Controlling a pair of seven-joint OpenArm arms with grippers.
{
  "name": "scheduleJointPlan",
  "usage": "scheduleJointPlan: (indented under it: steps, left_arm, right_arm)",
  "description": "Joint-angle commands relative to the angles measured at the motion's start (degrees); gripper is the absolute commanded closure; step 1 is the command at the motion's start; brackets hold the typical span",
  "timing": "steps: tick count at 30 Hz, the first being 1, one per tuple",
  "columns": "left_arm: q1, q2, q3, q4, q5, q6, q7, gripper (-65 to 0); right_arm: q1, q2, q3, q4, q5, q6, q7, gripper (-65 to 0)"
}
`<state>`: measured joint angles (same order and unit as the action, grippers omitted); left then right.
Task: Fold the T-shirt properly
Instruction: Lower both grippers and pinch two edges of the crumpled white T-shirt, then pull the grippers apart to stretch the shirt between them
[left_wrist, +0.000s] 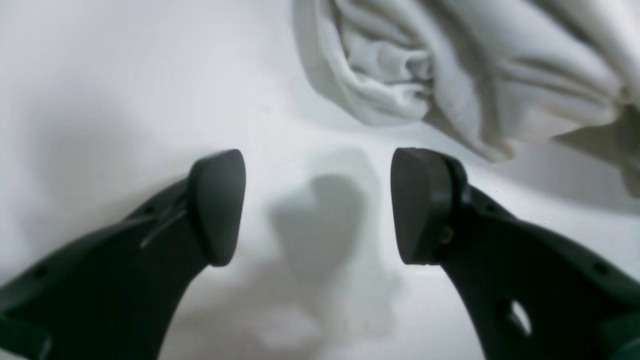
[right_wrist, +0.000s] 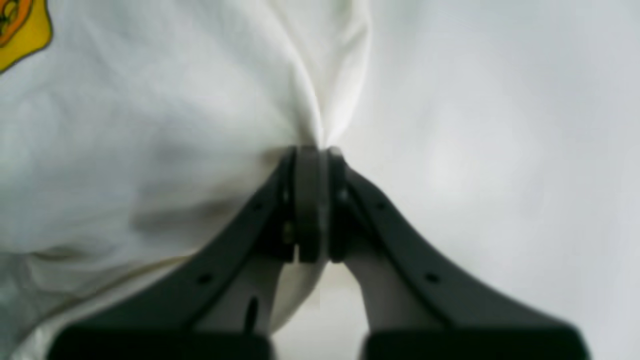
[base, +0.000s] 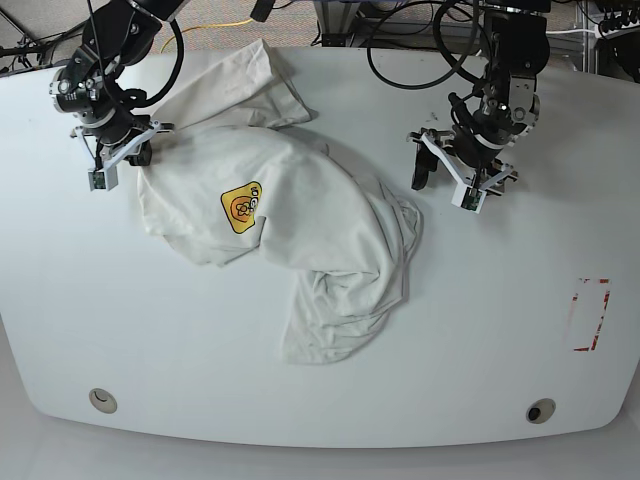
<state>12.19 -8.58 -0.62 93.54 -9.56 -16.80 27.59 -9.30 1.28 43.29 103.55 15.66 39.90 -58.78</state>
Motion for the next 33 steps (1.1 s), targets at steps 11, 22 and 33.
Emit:
scheduleJointPlan:
  steps: [11,22,33]
  left_arm:
    - [-7.8,2.0,4.3,-8.5,-0.4,-6.9,-1.5,-42.4]
    - [-14.3,2.0,8.5,-20.0,-0.4,-6.9,-1.6,-4.3]
    - [-14.7,-2.1,8.9,-11.4,-0.4,-6.7,-1.4,0.0]
  right_arm:
    - [-1.0,0.3,0.1,8.1,0.8,0.1,-1.1,0.0]
    - [-2.3,0.3,0.2,8.2,0.8,0.1,-1.2,0.0]
    - [-0.9,0.3,0.2,8.1,0.6,0.1,-1.2,0.0]
